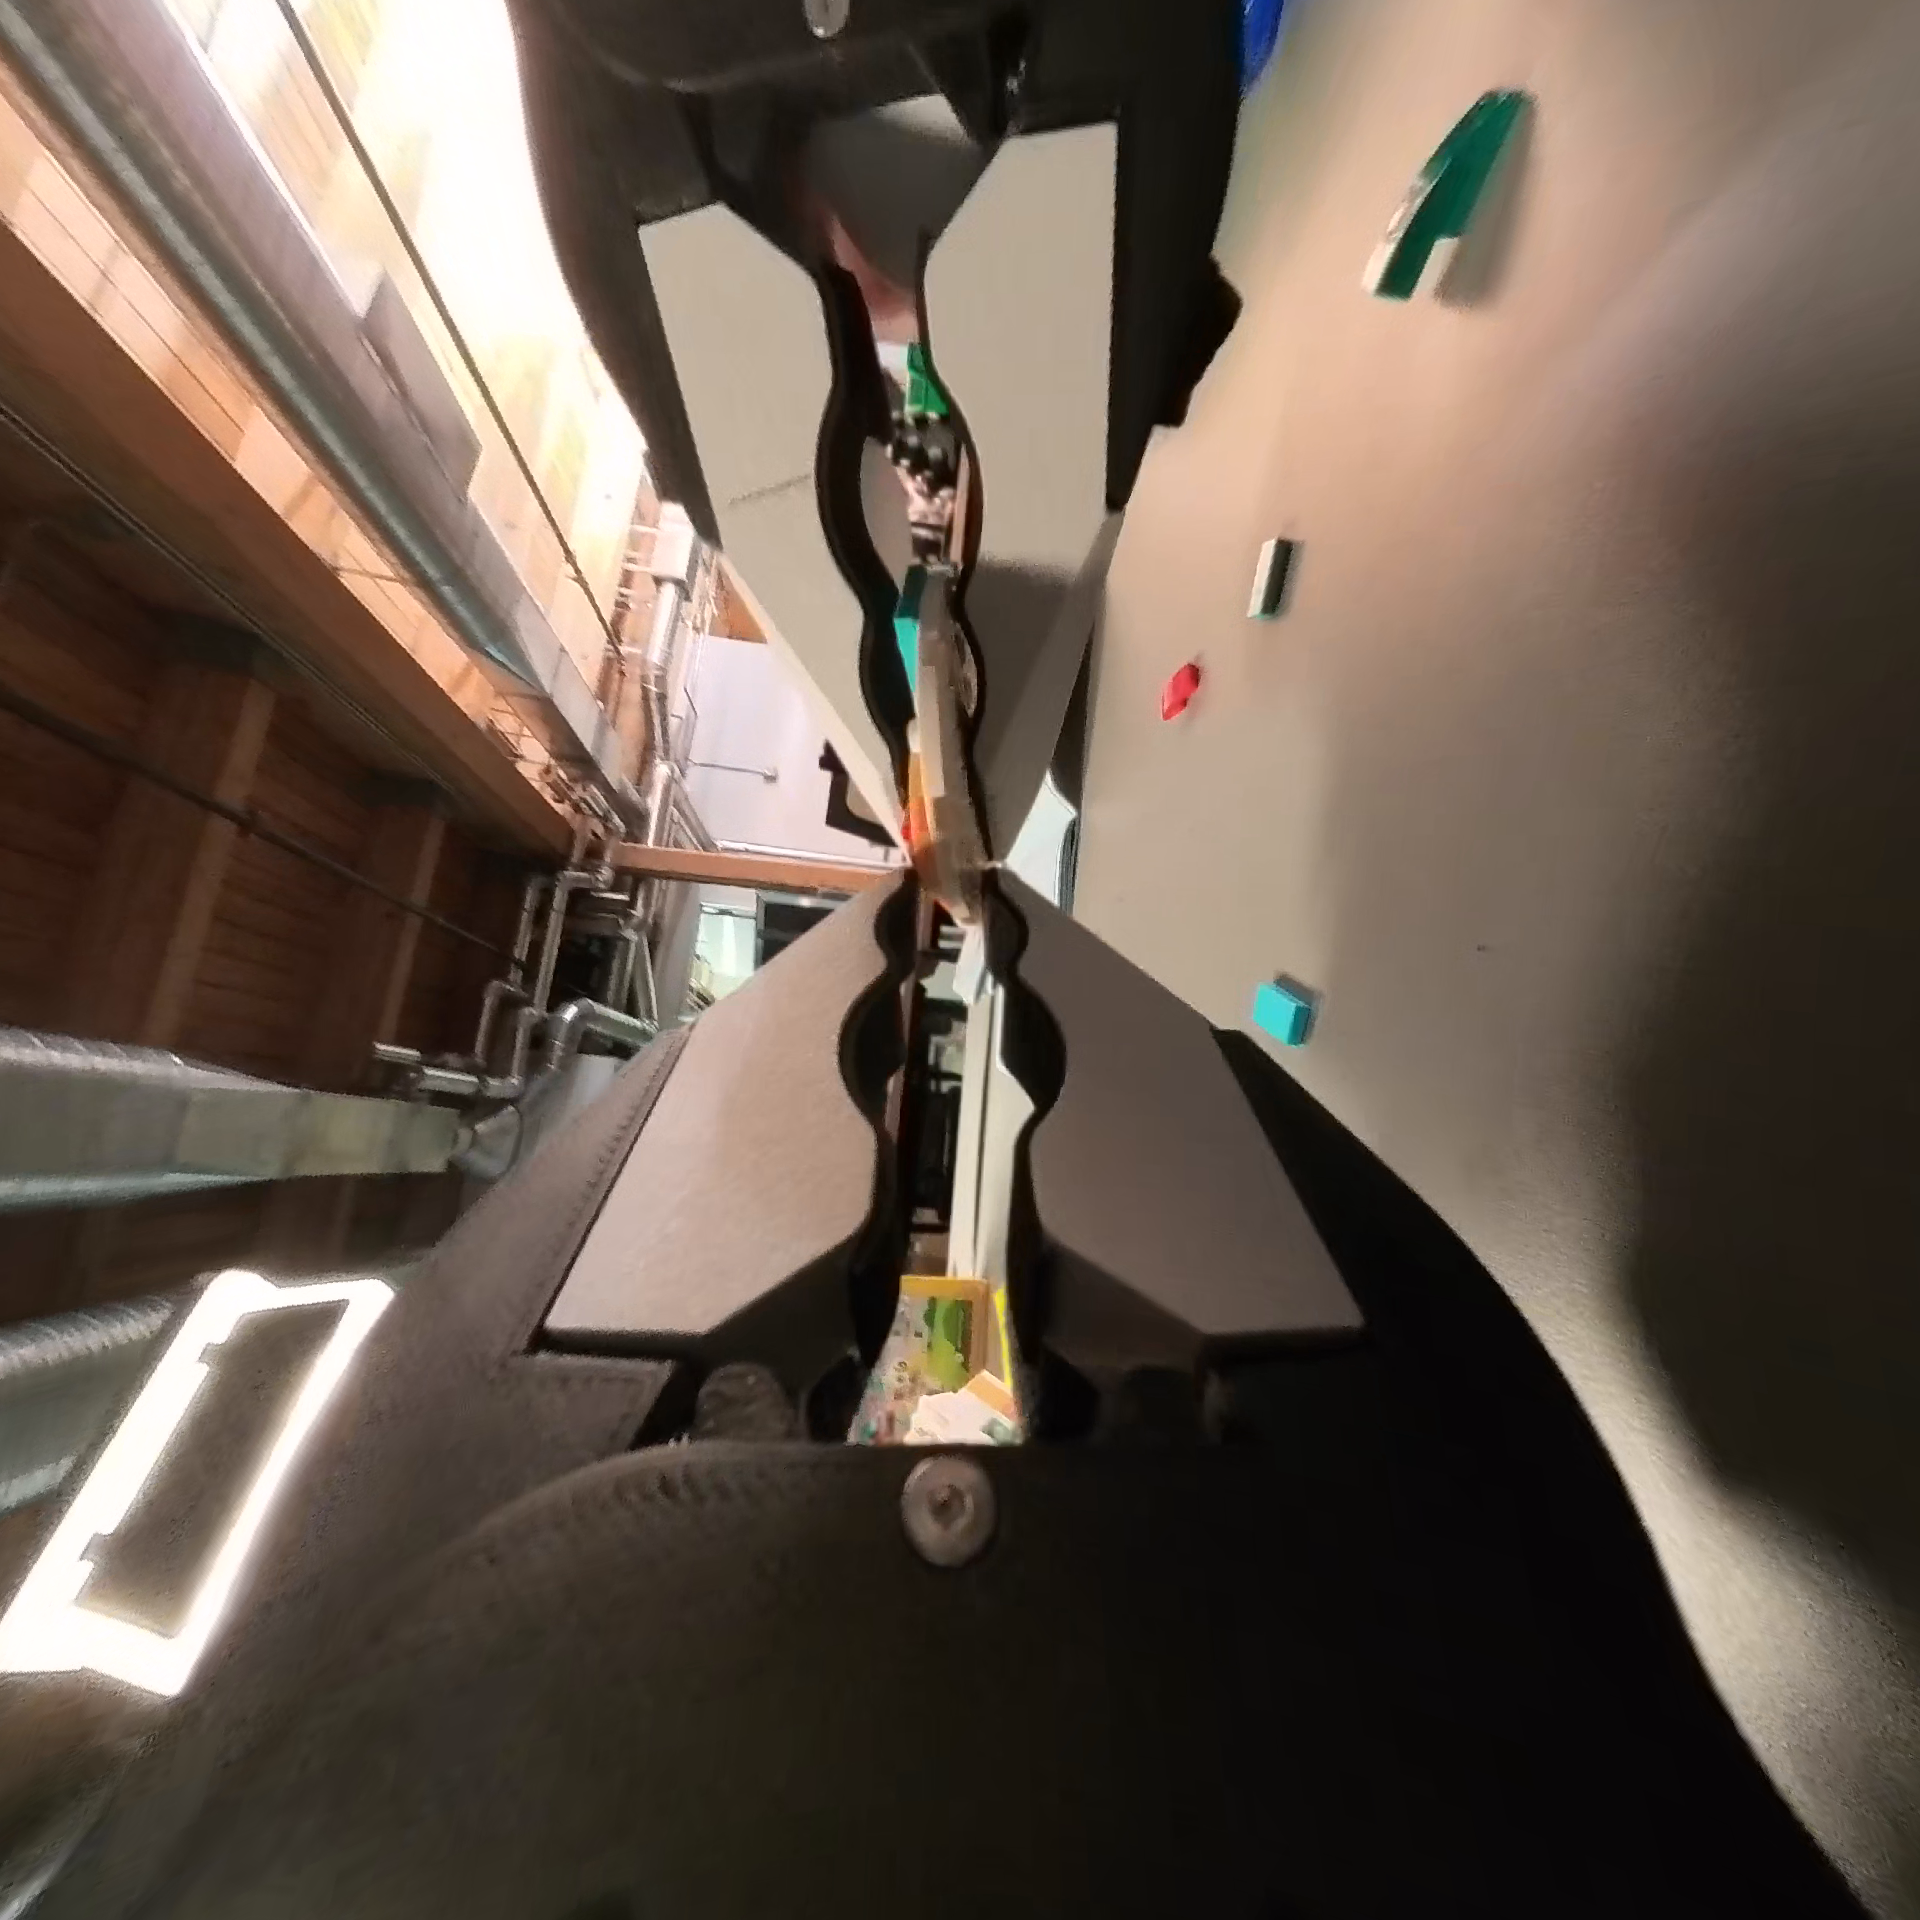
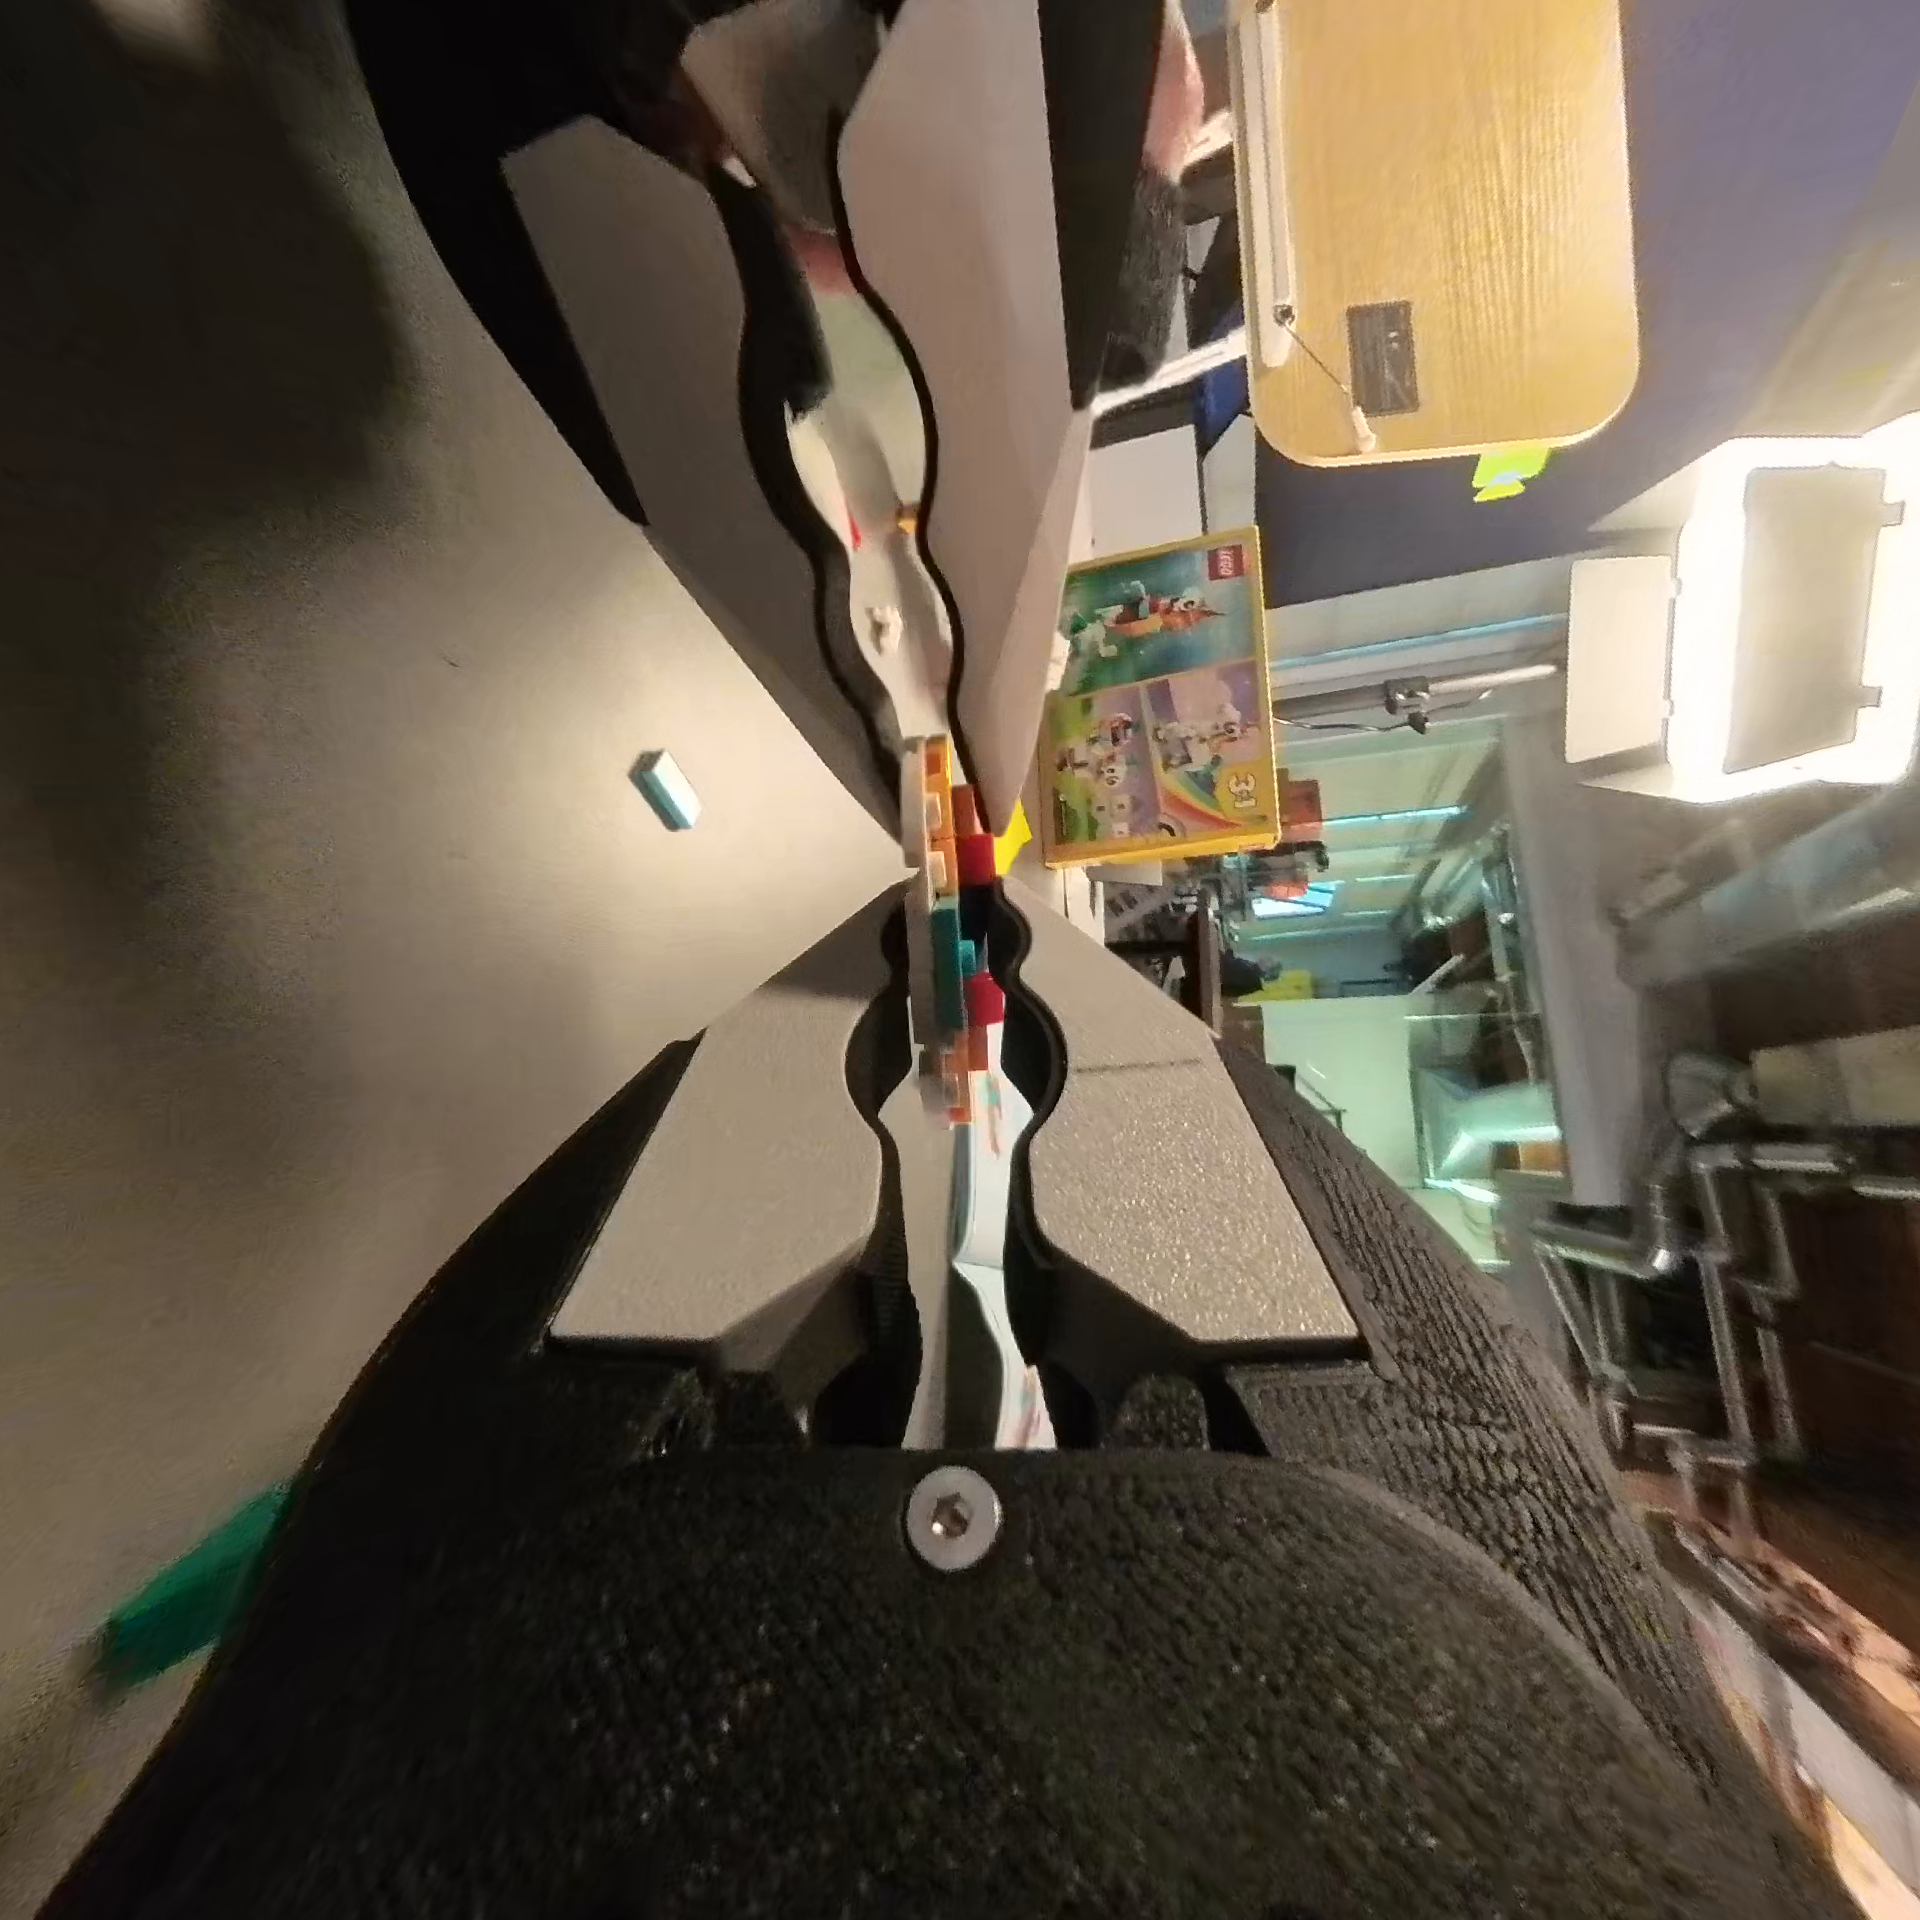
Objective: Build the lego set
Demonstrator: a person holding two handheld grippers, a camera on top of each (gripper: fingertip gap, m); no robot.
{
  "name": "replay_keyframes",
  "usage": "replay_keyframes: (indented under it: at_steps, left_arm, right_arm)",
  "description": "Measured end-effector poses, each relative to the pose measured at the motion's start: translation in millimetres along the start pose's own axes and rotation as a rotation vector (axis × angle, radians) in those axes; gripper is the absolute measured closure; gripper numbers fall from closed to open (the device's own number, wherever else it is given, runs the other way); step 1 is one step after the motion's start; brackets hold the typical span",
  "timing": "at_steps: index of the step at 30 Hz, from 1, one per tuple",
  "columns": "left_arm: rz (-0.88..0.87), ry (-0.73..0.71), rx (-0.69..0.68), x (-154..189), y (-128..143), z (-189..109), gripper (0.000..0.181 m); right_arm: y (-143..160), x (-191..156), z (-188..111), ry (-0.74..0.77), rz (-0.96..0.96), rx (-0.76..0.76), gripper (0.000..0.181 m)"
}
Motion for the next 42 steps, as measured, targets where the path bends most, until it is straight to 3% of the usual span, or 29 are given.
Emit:
replay_keyframes:
  at_steps: [3, 6, 10, 17, 34, 39, 42]
  left_arm:
    - [0.022, -0.020, 0.017, 0.3, -1.6, -0.7, 0.170]
    - [0.018, -0.012, 0.029, 1.4, -4.2, -0.3, 0.157]
    - [-0.046, 0.014, 0.043, -1.1, -4.2, -2.9, 0.169]
    - [-0.074, 0.055, -0.006, -3.5, -4.3, -1.3, 0.173]
    - [-0.094, 0.105, -0.040, -0.4, -3.3, 0.9, 0.173]
    - [-0.078, 0.109, -0.037, 1.2, -2.8, 1.3, 0.173]
    - [-0.042, 0.098, -0.039, 2.3, -2.7, 1.2, 0.174]
  right_arm:
    - [-0.7, 0.4, -2.3, -0.003, 0.020, 0.013, 0.172]
    - [-2.7, 1.5, -3.7, -0.015, 0.041, 0.034, 0.172]
    - [-3.0, -0.7, -3.4, -0.034, 0.040, 0.046, 0.172]
    - [-0.9, -0.5, -0.9, -0.036, 0.056, 0.001, 0.168]
    - [-4.3, -5.7, 2.3, -0.015, -0.210, -0.099, 0.174]
    - [-2.1, -5.0, 3.6, -0.051, -0.104, -0.072, 0.172]
    - [-0.5, -5.6, 4.7, -0.083, 0.011, -0.076, 0.152]
Point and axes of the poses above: each gripper's, where its closed fingertips meet, z out along the fingers, y out of its underside, x = y × z across the jaws, the point moved 8 cm from there along -z, back along the fingers, and after that the axes turned 2 degrees about z, right-handed, at the moved point
